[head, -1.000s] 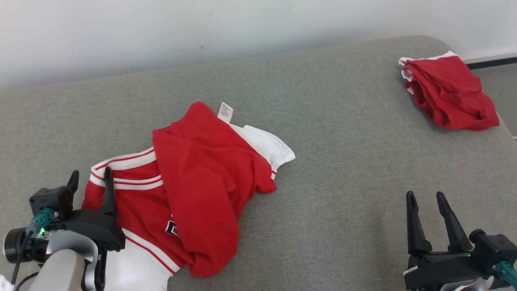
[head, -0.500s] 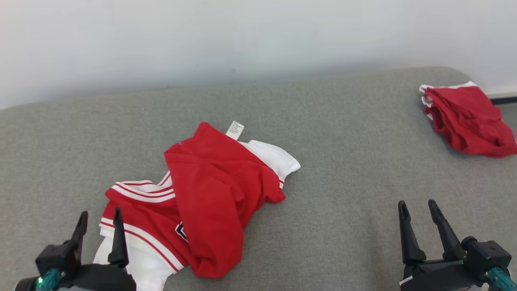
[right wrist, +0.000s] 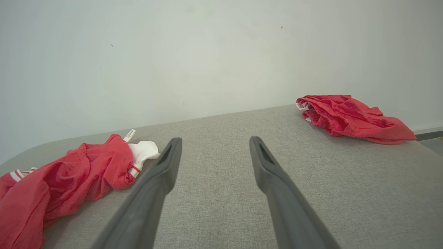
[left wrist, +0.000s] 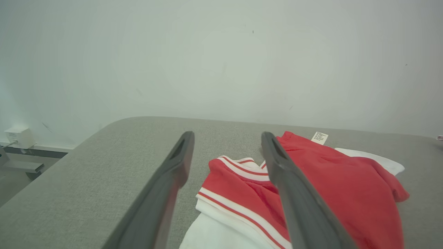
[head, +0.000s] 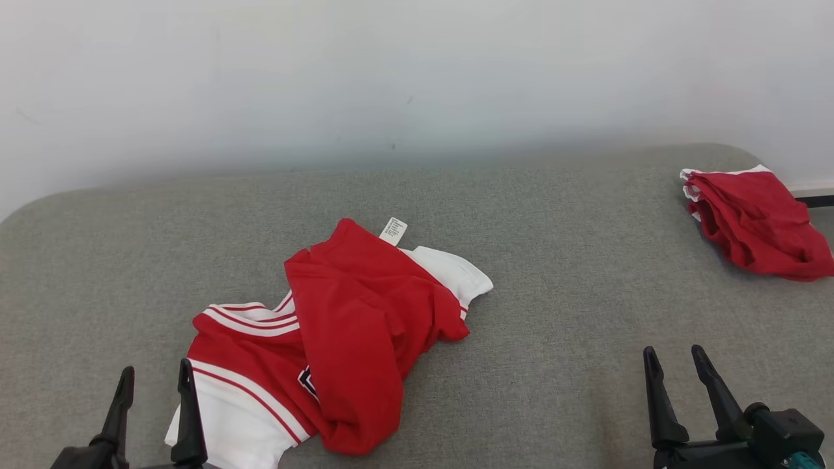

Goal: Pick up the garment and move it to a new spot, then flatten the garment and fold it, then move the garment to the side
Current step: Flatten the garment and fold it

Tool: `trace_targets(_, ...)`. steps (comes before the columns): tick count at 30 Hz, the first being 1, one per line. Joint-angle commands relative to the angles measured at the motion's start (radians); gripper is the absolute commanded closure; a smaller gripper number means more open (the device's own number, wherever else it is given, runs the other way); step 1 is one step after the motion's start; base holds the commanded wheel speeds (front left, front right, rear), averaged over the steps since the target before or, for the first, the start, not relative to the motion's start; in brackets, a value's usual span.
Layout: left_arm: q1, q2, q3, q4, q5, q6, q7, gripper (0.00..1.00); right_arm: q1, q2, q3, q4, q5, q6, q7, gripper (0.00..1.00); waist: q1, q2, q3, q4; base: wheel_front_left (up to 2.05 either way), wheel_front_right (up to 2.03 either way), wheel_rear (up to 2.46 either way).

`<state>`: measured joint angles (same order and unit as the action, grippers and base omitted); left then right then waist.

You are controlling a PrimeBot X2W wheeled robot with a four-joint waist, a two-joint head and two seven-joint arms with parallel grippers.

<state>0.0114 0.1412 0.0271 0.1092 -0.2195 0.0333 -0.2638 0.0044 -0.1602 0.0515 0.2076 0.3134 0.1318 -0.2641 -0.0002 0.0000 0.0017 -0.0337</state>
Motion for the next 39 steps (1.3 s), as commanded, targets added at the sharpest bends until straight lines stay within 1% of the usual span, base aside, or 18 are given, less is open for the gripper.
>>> trace_targets(1, 0.025, -0.01, 0.015, -0.03, 0.021, -0.007, -0.001, 0.0, 0.007, -0.001, 0.006, -0.006, -0.002, -0.002, 0.0, 0.0, 0.0002, 0.0, -0.005, 0.006, 0.0, 0.0, 0.0)
trace_targets(6, 0.079, -0.039, 0.036, -0.096, 0.056, -0.034, 0.0, 0.0, 0.005, -0.008, 0.029, -0.019, 0.002, -0.003, 0.0, 0.0, 0.0002, 0.0, -0.009, 0.012, 0.0, 0.0, 0.0)
trace_targets(10, 0.098, -0.055, 0.049, -0.103, 0.073, -0.059, 0.0, 0.0, 0.001, -0.015, 0.044, -0.016, 0.009, -0.003, 0.0, 0.0, 0.0002, 0.0, -0.011, 0.016, 0.0, 0.0, 0.0)
trace_targets(20, 0.087, -0.078, 0.048, -0.07, 0.098, -0.103, 0.0, 0.0, 0.014, -0.011, 0.059, -0.005, 0.014, -0.003, 0.0, 0.0, 0.0002, 0.0, -0.01, 0.021, 0.0, 0.0, 0.0)
trace_targets(26, 0.064, -0.083, 0.041, -0.046, 0.103, -0.114, 0.0, 0.0, 0.007, -0.016, 0.081, 0.019, 0.026, -0.003, 0.0, 0.0, 0.0002, 0.0, -0.005, 0.044, 0.0, 0.0, 0.0)
trace_targets(32, 0.037, -0.087, 0.016, -0.031, 0.104, -0.125, -0.001, 0.0, -0.073, -0.049, 0.18, 0.072, 0.032, -0.003, 0.0, 0.0, 0.0002, 0.0, 0.008, 0.098, 0.0, 0.0, 0.0)
trace_targets(35, 0.025, -0.089, -0.002, -0.028, 0.101, -0.128, 0.0, 0.0, -0.149, -0.062, 0.242, 0.117, 0.036, -0.003, 0.0, 0.0, 0.0002, 0.0, 0.024, 0.131, 0.0, 0.0, 0.0)
trace_targets(36, 0.014, -0.09, -0.015, -0.025, 0.097, -0.125, 0.0, 0.0, -0.206, -0.064, 0.284, 0.15, 0.042, -0.003, 0.0, 0.0, 0.0002, 0.0, 0.038, 0.153, 0.0, 0.0, 0.0)
trace_targets(39, -0.001, -0.091, -0.038, -0.016, 0.085, -0.122, 0.0, 0.0, -0.296, -0.058, 0.344, 0.208, 0.057, -0.003, 0.0, 0.0, 0.0002, 0.0, 0.059, 0.188, 0.0, 0.0, 0.0)
